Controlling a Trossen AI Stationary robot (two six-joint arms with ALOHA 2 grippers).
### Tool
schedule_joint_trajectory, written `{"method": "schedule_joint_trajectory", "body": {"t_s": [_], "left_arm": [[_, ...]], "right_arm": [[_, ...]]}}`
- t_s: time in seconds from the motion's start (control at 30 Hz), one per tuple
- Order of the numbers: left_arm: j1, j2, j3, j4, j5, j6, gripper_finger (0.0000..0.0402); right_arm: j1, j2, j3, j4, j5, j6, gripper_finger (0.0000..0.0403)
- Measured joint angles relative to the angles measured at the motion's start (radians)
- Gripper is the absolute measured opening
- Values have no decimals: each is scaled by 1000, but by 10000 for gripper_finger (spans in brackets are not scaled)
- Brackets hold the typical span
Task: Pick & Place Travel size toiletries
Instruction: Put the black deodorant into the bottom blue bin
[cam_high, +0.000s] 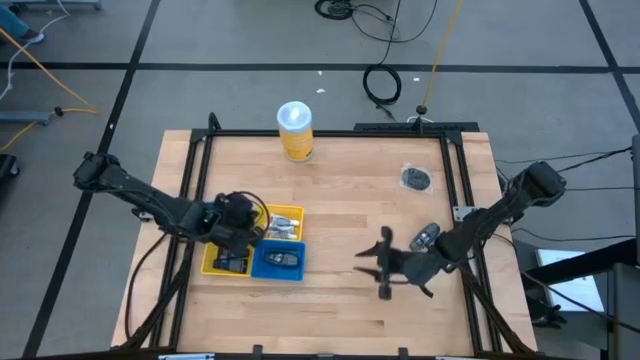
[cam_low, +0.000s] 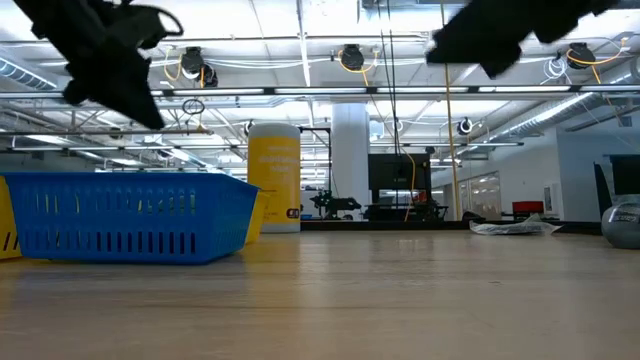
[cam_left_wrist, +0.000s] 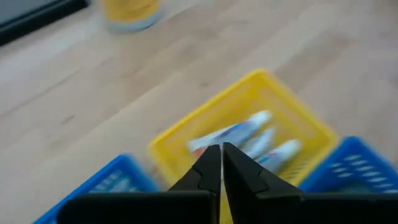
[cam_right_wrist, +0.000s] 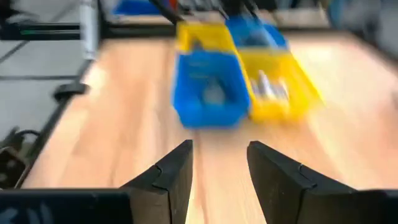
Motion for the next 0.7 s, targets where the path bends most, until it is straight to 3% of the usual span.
{"method": "schedule_joint_trajectory", "body": {"t_s": [0.2, 0.43, 0.53, 0.7], "left_arm": [[-2, 4, 0, 209, 1, 199, 6], [-2, 4, 0, 259, 0, 245, 20], [-2, 4, 0, 259, 0, 247, 12], [-2, 4, 0, 258, 1, 263, 3]], "right_arm": [[-32, -62, 1, -538, 76, 558, 144], [-108, -63, 0, -1103, 50, 1170, 144], [-133, -63, -15, -1246, 20, 1322, 144], [-137, -63, -61, -1306, -2, 1386, 151]]}}
